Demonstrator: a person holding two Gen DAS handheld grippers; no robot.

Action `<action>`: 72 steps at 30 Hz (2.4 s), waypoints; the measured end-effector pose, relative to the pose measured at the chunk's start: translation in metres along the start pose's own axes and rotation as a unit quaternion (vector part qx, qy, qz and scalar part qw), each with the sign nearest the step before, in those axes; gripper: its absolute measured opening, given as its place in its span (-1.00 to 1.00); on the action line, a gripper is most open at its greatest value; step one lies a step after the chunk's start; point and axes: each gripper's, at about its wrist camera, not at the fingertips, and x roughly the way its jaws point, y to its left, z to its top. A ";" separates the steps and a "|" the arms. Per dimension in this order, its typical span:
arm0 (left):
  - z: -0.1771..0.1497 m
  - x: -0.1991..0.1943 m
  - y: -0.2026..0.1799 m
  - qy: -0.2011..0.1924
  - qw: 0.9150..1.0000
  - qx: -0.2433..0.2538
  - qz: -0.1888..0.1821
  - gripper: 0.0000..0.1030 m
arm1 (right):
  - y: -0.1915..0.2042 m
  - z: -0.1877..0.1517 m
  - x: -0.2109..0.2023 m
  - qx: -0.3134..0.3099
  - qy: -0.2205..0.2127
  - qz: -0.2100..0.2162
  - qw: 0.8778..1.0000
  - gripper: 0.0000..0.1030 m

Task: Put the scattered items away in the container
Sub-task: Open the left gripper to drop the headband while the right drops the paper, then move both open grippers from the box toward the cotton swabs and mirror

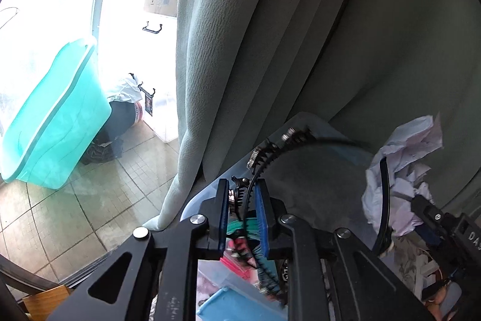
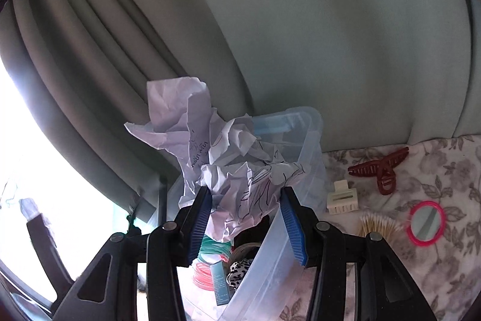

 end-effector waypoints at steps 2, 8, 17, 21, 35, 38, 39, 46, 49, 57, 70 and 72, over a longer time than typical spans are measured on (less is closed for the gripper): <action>0.002 0.005 -0.004 0.002 1.000 0.001 -0.009 -0.68 | 0.001 -0.001 0.003 -0.004 0.002 -0.002 1.000 -0.02; -0.005 0.019 -0.013 0.013 1.000 0.010 -0.013 -0.68 | 0.005 -0.003 0.013 -0.017 0.008 -0.008 1.000 0.02; -0.013 0.020 -0.014 0.022 1.000 0.004 -0.001 -0.65 | 0.001 -0.004 0.023 -0.013 0.021 -0.024 0.999 0.15; -0.014 0.019 -0.017 0.026 1.000 0.010 -0.005 -0.46 | 0.001 -0.004 0.021 -0.012 0.018 -0.024 0.999 0.15; -0.007 0.018 -0.022 0.035 0.999 0.017 -0.020 -0.26 | 0.016 -0.014 0.000 -0.032 0.025 -0.009 0.999 0.15; -0.003 0.019 -0.030 0.036 0.999 0.021 -0.027 -0.12 | 0.021 -0.018 -0.006 -0.037 0.036 -0.018 0.998 0.15; 0.001 0.018 -0.033 0.036 0.999 0.024 -0.030 -0.10 | 0.023 -0.020 -0.009 -0.040 0.042 -0.022 0.998 0.15; -0.036 -0.015 -0.017 0.042 0.997 0.038 -0.050 0.01 | 0.031 -0.033 -0.027 -0.054 0.060 -0.038 0.996 0.15; -0.038 -0.028 -0.019 0.040 0.997 0.035 -0.056 0.01 | 0.038 -0.036 -0.041 -0.064 0.060 -0.044 0.995 0.15; -0.041 -0.049 -0.033 0.030 0.996 0.054 -0.067 0.04 | 0.050 -0.047 -0.071 -0.068 0.054 -0.047 0.995 0.15; -0.051 -0.106 -0.078 0.011 0.988 0.116 -0.098 0.31 | 0.026 -0.053 -0.148 -0.027 -0.003 -0.052 0.998 0.15; -0.055 -0.110 -0.091 0.010 0.986 0.128 -0.105 0.32 | 0.010 -0.053 -0.163 -0.013 -0.015 -0.064 0.998 0.15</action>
